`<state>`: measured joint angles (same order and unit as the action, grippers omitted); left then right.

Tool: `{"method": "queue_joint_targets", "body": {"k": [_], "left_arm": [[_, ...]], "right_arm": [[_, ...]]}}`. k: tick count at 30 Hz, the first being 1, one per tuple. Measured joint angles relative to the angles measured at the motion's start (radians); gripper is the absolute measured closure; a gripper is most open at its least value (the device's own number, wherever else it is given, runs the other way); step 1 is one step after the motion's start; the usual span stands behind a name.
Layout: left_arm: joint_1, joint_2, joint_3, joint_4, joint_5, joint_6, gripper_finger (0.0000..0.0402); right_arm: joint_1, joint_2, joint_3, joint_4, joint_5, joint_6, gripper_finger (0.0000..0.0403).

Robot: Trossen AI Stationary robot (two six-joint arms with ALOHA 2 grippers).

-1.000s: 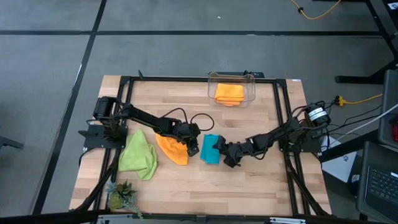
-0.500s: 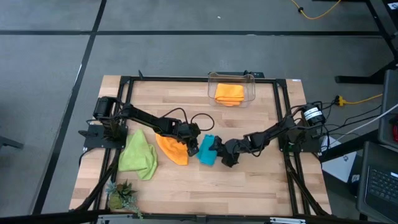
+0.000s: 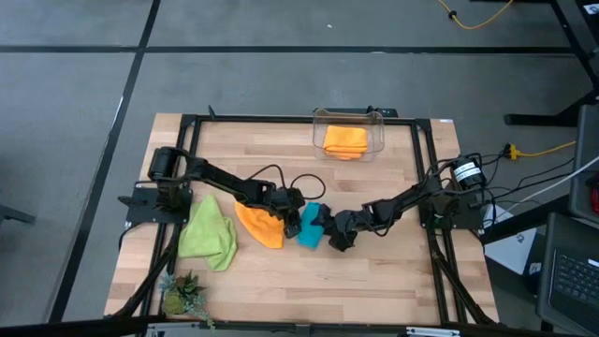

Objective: Fold microfiber towels
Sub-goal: Stack the folded blue microfiber towel on top of the orange microfiber towel in the transparent bin

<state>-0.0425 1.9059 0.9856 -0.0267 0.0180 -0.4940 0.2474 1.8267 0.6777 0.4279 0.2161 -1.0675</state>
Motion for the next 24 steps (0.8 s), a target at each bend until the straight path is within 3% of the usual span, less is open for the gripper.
{"method": "queue_joint_targets", "body": {"k": [12,24], "left_arm": [[-0.029,0.010,0.059,-0.008,0.054,0.058,0.0302],[-0.028,0.010,0.059,-0.007,0.003,0.056,0.0302]], "right_arm": [[-0.001,0.001,0.002,-0.006,0.014,0.031,0.0131],[-0.005,0.002,0.001,0.005,-0.018,0.027,0.0146]]}}
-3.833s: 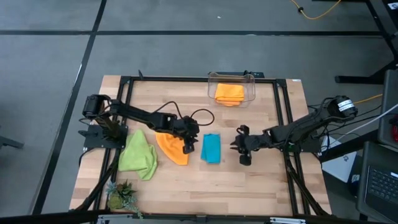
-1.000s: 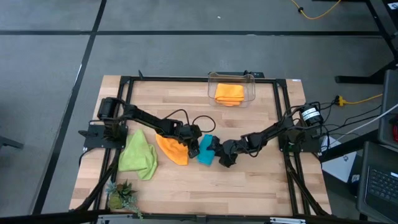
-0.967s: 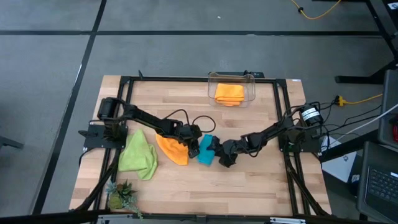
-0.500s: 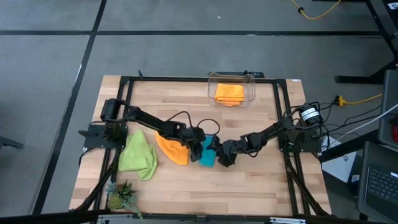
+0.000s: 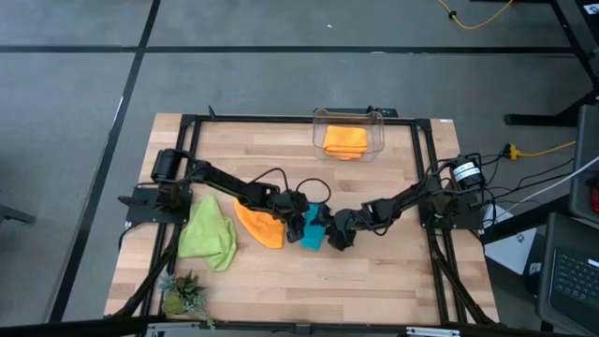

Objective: Fold microfiber towels
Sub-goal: Stack the folded blue microfiber towel on top of the orange microfiber towel in the transparent bin

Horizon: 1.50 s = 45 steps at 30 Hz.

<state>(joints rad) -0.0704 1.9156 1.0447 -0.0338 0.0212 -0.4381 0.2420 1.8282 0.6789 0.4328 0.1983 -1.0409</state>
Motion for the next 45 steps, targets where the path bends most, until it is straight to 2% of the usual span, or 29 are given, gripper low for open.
{"method": "queue_joint_targets", "body": {"k": [11,16,22,26,29,33,39,41,45], "left_arm": [[0.000,-0.002,0.000,0.001,-0.012,0.000,0.0302],[0.000,-0.002,0.000,0.001,-0.013,-0.002,0.0302],[0.000,-0.002,0.000,0.019,-0.014,0.000,0.0302],[0.000,-0.002,0.000,0.029,-0.014,0.003,0.0302],[0.000,-0.002,0.000,0.028,-0.014,0.003,0.0302],[0.001,-0.011,0.000,0.013,-0.006,0.003,0.0302],[0.012,-0.115,0.002,-0.118,0.008,0.026,0.0302],[0.019,-0.171,0.001,-0.195,-0.022,0.031,0.0302],[0.027,-0.298,0.001,-0.329,-0.117,0.049,0.0302]], "right_arm": [[-0.002,0.000,0.000,0.005,-0.030,0.017,0.0221],[-0.002,0.000,0.000,0.016,0.006,0.120,0.0263],[-0.013,0.003,-0.001,0.013,0.010,0.284,0.0334],[-0.015,0.003,-0.001,0.012,-0.021,0.303,0.0386],[-0.018,0.003,-0.001,0.012,-0.021,0.309,0.0387],[-0.022,0.003,-0.001,-0.002,0.020,0.394,0.0387],[-0.021,-0.001,-0.002,-0.012,0.069,0.530,0.0387],[-0.023,-0.008,-0.002,-0.016,0.074,0.596,0.0387],[-0.023,-0.041,-0.003,-0.051,0.170,0.656,0.0387]]}}
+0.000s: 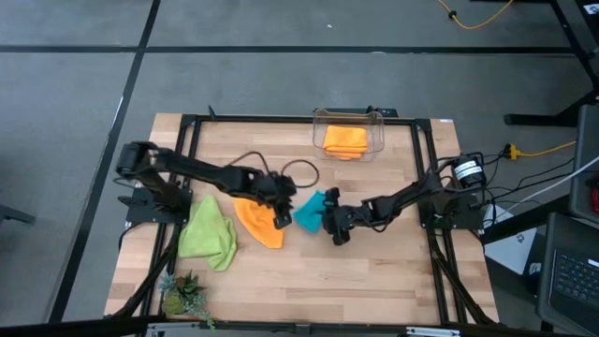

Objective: Fold microfiber towels
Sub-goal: Stack the folded blue microfiber towel on top of the orange microfiber towel in the transparent bin

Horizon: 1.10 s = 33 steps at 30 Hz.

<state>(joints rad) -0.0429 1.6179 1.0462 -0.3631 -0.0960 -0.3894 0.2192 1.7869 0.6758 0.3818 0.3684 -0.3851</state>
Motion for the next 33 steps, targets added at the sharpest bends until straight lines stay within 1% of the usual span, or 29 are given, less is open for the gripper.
{"method": "queue_joint_targets", "body": {"k": [4,7,9,13,15,17,19,21,23,25,26,29,33], "left_arm": [[-0.001,-0.122,0.000,-0.076,-0.106,0.018,0.0302],[-0.001,-0.184,0.000,-0.069,-0.156,0.028,0.0302],[-0.001,-0.207,0.000,-0.064,-0.170,0.049,0.0302],[-0.001,-0.215,0.000,-0.056,-0.186,0.072,0.0302],[-0.001,-0.211,0.000,-0.052,-0.186,0.085,0.0302],[-0.001,-0.196,-0.001,-0.051,-0.187,0.086,0.0302],[-0.001,-0.195,-0.003,-0.049,-0.186,0.086,0.0302],[-0.001,-0.176,-0.001,-0.015,-0.183,0.086,0.0302],[-0.001,-0.162,-0.006,-0.021,-0.177,0.085,0.0302],[-0.002,-0.127,-0.001,0.038,-0.158,0.086,0.0302],[-0.002,-0.111,-0.003,0.037,-0.146,0.086,0.0302],[-0.002,-0.034,-0.003,0.106,-0.107,0.086,0.0302],[-0.001,0.063,-0.004,0.206,-0.081,0.086,0.0302]], "right_arm": [[0.000,-0.062,0.000,-0.065,0.062,0.046,0.0387],[-0.010,-0.142,0.001,-0.143,0.132,0.078,0.0387],[-0.026,-0.211,0.001,-0.201,0.184,0.094,0.0387],[-0.075,-0.375,0.002,-0.295,0.268,0.089,0.0387],[-0.112,-0.458,0.002,-0.336,0.290,0.074,0.0387],[-0.164,-0.539,0.002,-0.373,0.309,0.046,0.0387],[-0.221,-0.596,0.002,-0.375,0.324,0.033,0.0387],[-0.286,-0.643,0.002,-0.373,0.324,-0.022,0.0387],[-0.348,-0.665,0.003,-0.332,0.325,-0.086,0.0387],[-0.416,-0.668,0.004,-0.318,0.322,-0.130,0.0387],[-0.448,-0.664,0.003,-0.316,0.313,-0.146,0.0387],[-0.544,-0.631,0.003,-0.323,0.262,-0.140,0.0387],[-0.631,-0.574,0.003,-0.315,0.263,-0.140,0.0387]]}}
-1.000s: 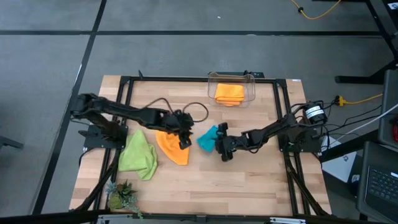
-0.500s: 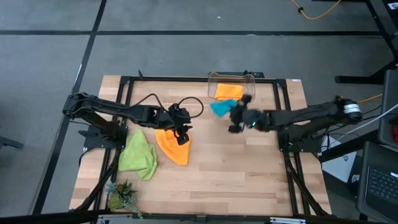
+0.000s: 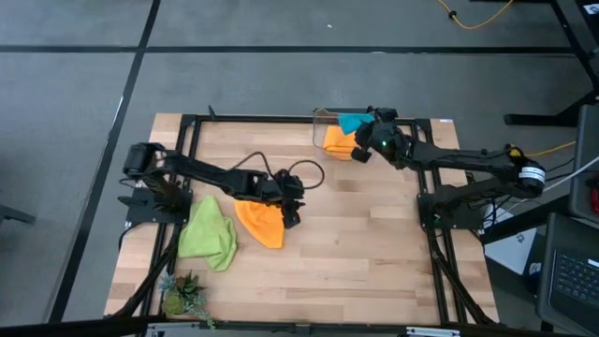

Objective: Fold microfiber towels
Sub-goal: Stack the folded blue microfiber towel on top of the orange microfiber towel in the transparent bin

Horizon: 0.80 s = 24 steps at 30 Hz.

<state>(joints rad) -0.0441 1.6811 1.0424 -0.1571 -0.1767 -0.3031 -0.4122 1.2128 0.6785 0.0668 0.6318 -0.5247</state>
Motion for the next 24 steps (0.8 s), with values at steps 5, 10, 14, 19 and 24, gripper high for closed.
{"method": "queue_joint_targets", "body": {"k": [5,10,14,19,24], "left_arm": [[-0.001,0.096,0.000,0.163,0.042,0.000,0.0302],[0.000,0.154,0.000,0.282,0.067,0.000,0.0302],[0.000,0.164,0.000,0.302,0.071,0.000,0.0302],[0.000,0.164,0.000,0.302,0.070,0.001,0.0302],[0.000,0.164,0.000,0.302,0.069,0.002,0.0302]], "right_arm": [[-0.070,0.071,0.001,0.009,-0.013,-0.004,0.0387],[-0.106,0.142,0.001,0.024,-0.023,-0.030,0.0387],[-0.120,0.199,0.005,0.047,-0.034,-0.057,0.0387],[-0.122,0.272,0.075,0.049,-0.057,-0.056,0.0387],[-0.122,0.365,0.165,0.023,-0.058,-0.056,0.0387]]}}
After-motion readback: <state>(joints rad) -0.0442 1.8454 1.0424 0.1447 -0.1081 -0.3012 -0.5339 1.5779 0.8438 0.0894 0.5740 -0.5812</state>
